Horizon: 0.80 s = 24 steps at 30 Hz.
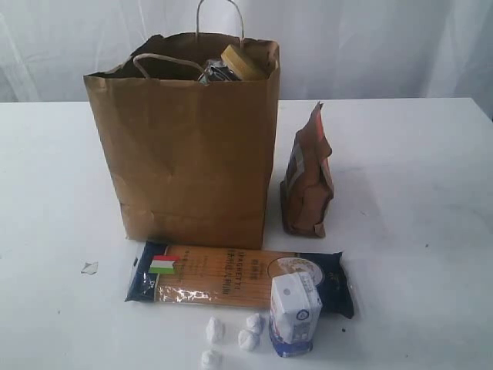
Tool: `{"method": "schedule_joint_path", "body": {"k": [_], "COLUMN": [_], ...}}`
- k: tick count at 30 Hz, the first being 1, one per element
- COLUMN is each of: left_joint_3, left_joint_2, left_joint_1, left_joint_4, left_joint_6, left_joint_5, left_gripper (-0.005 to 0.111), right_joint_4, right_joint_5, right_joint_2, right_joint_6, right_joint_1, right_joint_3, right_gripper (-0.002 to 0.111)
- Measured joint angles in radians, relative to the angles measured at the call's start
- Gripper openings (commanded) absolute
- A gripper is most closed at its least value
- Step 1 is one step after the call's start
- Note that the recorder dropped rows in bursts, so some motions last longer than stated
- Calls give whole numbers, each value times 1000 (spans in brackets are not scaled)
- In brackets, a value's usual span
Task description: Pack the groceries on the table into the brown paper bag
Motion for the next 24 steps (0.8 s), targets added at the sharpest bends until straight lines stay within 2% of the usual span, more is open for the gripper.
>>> {"method": "schedule_joint_path", "body": {"k": [9,16,19,24], "left_joint_3": [0,0,0,0], "left_joint_2": [0,0,0,0], "left_joint_1": [0,0,0,0], "left_joint_4": [-65,-67,-70,-71], "left_joint_6": [20,233,272,286], "left_joint_5": [-4,-6,-6,-6], "left_gripper": [0,0,0,0], "right_joint_4": [-9,-12,45,115], "right_joint_5": [63,57,-41,-483], "right_joint_2": [0,0,0,0], "right_joint_6": [-6,-3,65,204], "right_joint_1": [0,0,0,0], "right_joint_3": [0,0,0,0], "right_gripper": [0,0,0,0]}}
